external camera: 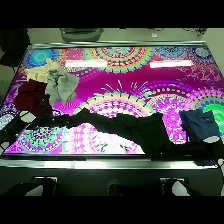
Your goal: Fold the shirts.
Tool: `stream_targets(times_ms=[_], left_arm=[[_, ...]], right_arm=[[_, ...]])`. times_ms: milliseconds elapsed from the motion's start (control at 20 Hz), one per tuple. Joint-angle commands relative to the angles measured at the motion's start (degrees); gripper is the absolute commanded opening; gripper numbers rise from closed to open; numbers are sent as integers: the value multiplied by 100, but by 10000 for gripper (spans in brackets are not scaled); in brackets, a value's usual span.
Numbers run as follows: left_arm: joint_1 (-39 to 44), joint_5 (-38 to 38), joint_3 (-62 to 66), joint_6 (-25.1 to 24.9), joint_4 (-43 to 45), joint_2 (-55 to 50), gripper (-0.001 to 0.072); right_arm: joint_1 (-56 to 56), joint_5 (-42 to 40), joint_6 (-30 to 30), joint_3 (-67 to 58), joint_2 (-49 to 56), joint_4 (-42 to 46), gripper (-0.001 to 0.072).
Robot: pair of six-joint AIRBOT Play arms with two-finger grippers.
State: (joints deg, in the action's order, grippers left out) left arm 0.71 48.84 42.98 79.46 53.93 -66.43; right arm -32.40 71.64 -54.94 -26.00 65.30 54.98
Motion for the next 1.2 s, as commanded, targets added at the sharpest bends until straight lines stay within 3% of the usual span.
stream_targets(times_ms=[0, 150, 300, 550, 700, 850, 1050, 1150], left_arm=[[2, -33, 4, -2, 2, -4, 35], [-57, 138, 208, -39, 28, 76, 34], [-289, 221, 1016, -321, 70, 645, 34], [-1362, 221, 3497, -295, 70, 1934, 34], [-2216, 221, 4413, 98, 68, 2581, 34], [-2496, 212, 4459, 459, 63, 3042, 34], [-2492, 310, 4454, 455, 70, 3261, 34], [-2492, 656, 4323, 455, 68, 3230, 34]], right_arm=[[815, -658, -162, 31, -7, -140, 42], [1093, -208, 299, -494, -61, -245, 37], [1062, 240, 391, -1939, -625, -87, 37], [1064, -857, -505, -5305, -1849, 879, 37], [1064, -787, -1137, -6603, -2286, 2070, 37], [1064, -450, -1241, -6793, -2581, 2009, 38], [1064, 122, -1189, -6793, -2791, 1996, 38], [1064, 892, -1161, -6791, -2745, 2061, 39]])
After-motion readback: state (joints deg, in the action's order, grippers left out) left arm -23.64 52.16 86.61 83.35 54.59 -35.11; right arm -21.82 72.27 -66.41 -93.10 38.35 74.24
